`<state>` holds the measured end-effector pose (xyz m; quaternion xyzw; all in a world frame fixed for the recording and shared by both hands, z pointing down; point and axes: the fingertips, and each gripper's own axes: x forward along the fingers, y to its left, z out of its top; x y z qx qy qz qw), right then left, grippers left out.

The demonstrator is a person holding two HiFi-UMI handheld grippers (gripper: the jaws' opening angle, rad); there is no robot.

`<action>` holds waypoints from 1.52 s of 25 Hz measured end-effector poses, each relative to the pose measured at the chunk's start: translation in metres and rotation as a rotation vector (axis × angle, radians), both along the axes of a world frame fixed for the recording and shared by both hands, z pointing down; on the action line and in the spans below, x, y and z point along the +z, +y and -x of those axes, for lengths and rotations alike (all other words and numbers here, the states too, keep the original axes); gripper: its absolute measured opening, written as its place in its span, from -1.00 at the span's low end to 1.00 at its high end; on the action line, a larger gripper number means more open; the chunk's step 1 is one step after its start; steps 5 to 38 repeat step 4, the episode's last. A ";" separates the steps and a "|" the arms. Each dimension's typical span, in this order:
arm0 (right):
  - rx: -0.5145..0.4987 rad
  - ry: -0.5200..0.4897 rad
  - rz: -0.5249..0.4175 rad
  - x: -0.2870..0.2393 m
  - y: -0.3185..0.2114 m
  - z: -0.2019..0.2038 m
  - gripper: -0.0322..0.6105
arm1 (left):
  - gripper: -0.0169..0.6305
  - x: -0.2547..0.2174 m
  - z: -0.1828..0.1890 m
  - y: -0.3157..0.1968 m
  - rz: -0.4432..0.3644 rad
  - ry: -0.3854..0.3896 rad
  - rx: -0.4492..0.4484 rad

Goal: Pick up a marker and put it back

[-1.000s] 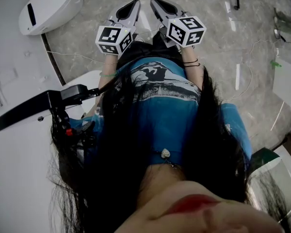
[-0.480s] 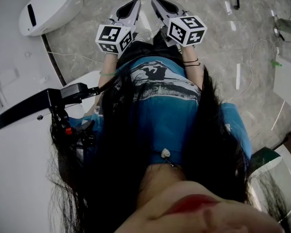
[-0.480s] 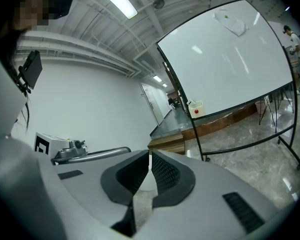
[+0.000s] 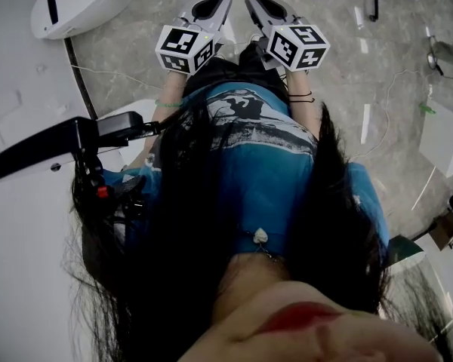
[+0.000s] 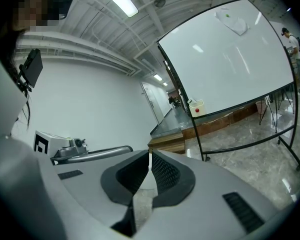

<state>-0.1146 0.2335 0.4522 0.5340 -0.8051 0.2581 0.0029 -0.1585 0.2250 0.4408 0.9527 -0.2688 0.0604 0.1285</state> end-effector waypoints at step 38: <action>0.006 0.007 0.001 0.008 0.005 0.006 -0.82 | -0.95 0.007 0.004 0.004 -0.002 0.006 0.013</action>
